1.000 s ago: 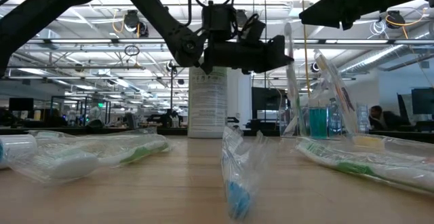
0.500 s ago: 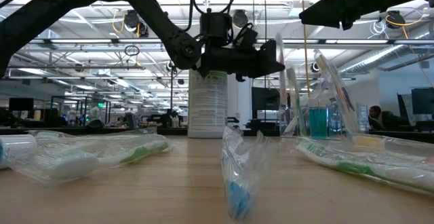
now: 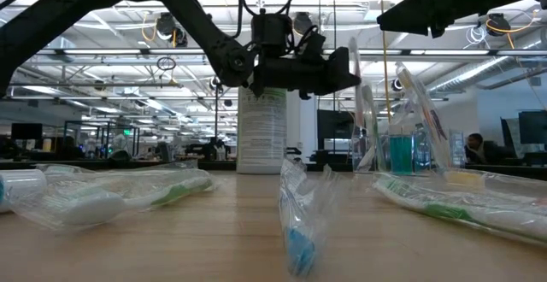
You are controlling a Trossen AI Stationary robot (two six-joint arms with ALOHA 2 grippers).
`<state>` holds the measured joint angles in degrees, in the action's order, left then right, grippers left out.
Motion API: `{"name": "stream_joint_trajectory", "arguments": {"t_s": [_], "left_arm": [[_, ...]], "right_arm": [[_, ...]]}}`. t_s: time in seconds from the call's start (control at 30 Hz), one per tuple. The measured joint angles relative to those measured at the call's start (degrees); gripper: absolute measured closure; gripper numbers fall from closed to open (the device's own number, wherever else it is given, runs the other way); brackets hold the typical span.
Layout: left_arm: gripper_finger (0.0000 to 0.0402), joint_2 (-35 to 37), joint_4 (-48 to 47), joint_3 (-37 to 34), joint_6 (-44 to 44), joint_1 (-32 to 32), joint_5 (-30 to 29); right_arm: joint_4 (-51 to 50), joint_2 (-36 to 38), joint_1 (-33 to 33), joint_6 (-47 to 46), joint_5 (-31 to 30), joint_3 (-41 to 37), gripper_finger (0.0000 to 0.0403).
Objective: Pick & Place toothbrushing station
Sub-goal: Put the orange toothbrush into the transparent organizer
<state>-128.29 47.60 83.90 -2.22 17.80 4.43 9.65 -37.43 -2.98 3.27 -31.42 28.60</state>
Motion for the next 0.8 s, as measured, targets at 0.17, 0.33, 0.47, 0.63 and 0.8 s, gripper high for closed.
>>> {"name": "stream_joint_trajectory", "arguments": {"t_s": [0.17,0.33,0.47,0.63,0.8], "left_arm": [[0.0385,-0.02,-2.73,0.00,-1.25,-0.43,0.00],[0.0396,-0.02,-2.58,0.00,-3.47,-0.52,0.02],[0.0387,0.07,0.38,-0.02,-4.89,-0.54,0.00],[0.0387,2.77,-0.85,-0.02,-5.23,-0.52,0.06],[0.0395,5.42,-6.45,-0.04,-9.40,-1.06,3.45]], "right_arm": [[0.00,0.00,0.00,0.00,0.00,0.00,0.0245],[0.00,0.01,0.00,-0.19,0.00,0.00,0.0245],[0.00,-0.10,0.00,-0.83,-0.24,0.00,0.0245],[-0.04,-0.25,0.00,3.34,-0.30,0.00,0.0245],[0.38,-0.92,1.16,5.86,-1.77,0.00,0.0245]]}}
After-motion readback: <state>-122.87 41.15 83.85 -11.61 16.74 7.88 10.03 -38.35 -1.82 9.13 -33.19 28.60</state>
